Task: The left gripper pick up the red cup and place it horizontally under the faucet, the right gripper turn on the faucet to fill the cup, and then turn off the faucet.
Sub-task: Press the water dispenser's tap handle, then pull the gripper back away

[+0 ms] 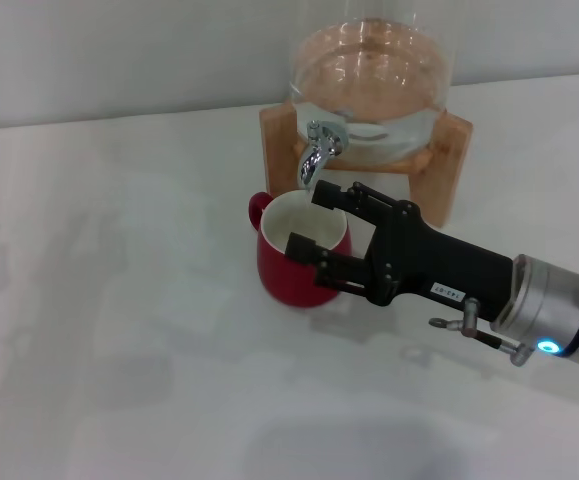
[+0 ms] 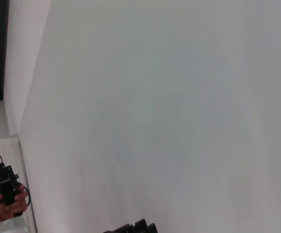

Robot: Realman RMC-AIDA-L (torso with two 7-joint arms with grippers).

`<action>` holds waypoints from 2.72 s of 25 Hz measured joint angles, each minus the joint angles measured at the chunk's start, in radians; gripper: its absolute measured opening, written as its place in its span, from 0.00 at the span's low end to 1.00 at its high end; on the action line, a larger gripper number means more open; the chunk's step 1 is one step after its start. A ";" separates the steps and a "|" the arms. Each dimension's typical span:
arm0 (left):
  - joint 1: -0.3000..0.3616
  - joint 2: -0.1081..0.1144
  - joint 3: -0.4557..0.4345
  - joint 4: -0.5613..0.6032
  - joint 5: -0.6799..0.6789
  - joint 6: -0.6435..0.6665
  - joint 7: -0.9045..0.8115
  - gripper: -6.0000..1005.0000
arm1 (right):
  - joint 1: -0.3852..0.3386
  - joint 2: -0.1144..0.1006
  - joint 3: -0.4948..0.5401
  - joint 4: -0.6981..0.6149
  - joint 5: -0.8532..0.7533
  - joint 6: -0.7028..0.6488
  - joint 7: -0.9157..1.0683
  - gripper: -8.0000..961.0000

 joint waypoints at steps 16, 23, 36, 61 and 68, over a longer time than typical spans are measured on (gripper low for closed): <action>0.006 0.000 0.000 0.000 0.000 0.003 -0.004 0.42 | 0.022 0.000 -0.012 -0.035 0.004 0.080 0.024 0.86; 0.005 0.000 0.000 0.000 0.000 0.002 -0.004 0.42 | 0.028 0.000 -0.004 -0.041 0.008 0.111 0.025 0.86; 0.000 0.000 0.008 0.000 0.000 -0.002 -0.004 0.42 | 0.034 -0.003 0.011 -0.041 0.024 0.132 0.024 0.86; -0.001 0.001 0.008 0.000 0.000 -0.008 0.000 0.42 | 0.024 -0.004 0.028 -0.033 0.034 0.132 0.017 0.86; -0.001 0.001 0.009 0.000 0.000 -0.008 0.000 0.42 | 0.020 -0.004 0.030 -0.034 0.035 0.132 0.016 0.86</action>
